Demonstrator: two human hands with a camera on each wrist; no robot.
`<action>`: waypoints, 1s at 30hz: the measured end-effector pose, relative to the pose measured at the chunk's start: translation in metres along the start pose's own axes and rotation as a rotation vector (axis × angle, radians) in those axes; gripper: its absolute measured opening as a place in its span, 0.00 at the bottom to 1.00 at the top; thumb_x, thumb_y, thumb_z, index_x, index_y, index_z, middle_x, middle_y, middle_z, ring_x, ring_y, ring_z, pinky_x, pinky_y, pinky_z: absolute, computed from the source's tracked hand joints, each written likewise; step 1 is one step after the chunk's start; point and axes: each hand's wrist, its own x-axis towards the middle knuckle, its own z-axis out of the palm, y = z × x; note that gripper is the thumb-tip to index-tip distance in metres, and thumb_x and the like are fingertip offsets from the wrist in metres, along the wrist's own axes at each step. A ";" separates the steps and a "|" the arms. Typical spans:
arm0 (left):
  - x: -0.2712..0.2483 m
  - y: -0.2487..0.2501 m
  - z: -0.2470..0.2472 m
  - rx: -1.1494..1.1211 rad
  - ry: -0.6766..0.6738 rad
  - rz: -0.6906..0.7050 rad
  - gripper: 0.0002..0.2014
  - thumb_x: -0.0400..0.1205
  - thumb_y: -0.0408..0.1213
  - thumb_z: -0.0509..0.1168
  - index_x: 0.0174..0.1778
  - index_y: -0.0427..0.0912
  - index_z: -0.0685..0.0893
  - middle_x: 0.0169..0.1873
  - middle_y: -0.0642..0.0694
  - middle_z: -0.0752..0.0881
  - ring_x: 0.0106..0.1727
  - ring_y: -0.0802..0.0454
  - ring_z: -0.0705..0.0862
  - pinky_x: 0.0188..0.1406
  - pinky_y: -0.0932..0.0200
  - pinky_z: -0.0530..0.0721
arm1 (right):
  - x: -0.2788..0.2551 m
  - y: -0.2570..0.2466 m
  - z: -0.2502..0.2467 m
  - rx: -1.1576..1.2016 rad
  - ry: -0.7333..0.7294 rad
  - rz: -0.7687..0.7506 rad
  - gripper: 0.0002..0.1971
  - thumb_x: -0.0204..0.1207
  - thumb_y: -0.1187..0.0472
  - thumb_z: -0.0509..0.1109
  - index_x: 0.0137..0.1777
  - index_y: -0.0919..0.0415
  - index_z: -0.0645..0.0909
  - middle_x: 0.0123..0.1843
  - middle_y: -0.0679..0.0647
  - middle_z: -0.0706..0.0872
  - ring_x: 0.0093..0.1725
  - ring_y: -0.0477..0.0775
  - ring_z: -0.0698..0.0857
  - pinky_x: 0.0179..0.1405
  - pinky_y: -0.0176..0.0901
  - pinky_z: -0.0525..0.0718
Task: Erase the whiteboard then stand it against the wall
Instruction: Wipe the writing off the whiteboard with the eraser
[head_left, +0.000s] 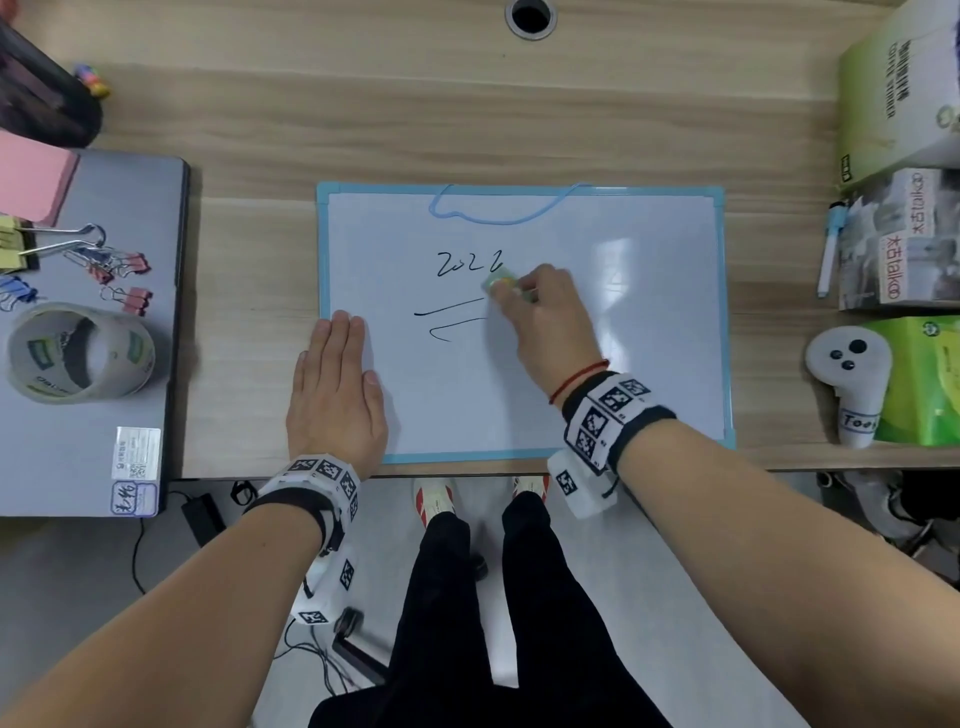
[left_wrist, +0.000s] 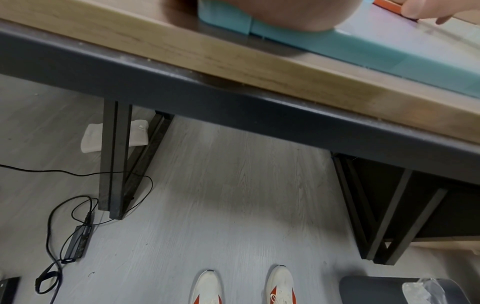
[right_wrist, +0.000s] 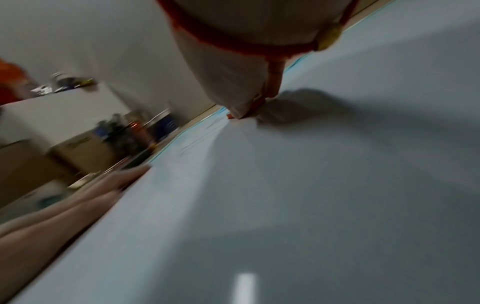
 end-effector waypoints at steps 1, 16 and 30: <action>0.000 0.000 0.000 0.003 -0.002 0.000 0.28 0.88 0.41 0.44 0.87 0.42 0.55 0.86 0.47 0.56 0.88 0.49 0.51 0.87 0.49 0.51 | 0.007 0.006 -0.007 0.050 0.085 0.053 0.15 0.83 0.47 0.68 0.47 0.61 0.77 0.43 0.45 0.72 0.40 0.40 0.75 0.39 0.36 0.74; 0.000 0.001 0.000 -0.009 -0.004 -0.006 0.29 0.87 0.40 0.45 0.87 0.42 0.55 0.86 0.48 0.56 0.88 0.51 0.50 0.87 0.50 0.51 | 0.040 -0.012 -0.014 0.074 0.102 0.098 0.12 0.83 0.53 0.69 0.47 0.63 0.80 0.48 0.54 0.77 0.45 0.49 0.79 0.50 0.49 0.81; 0.000 0.001 -0.002 -0.020 0.010 -0.002 0.29 0.87 0.40 0.46 0.86 0.42 0.56 0.86 0.47 0.57 0.88 0.50 0.52 0.87 0.52 0.49 | 0.042 -0.054 0.011 0.072 -0.188 -0.073 0.13 0.80 0.55 0.72 0.47 0.66 0.79 0.43 0.50 0.73 0.42 0.52 0.77 0.39 0.42 0.74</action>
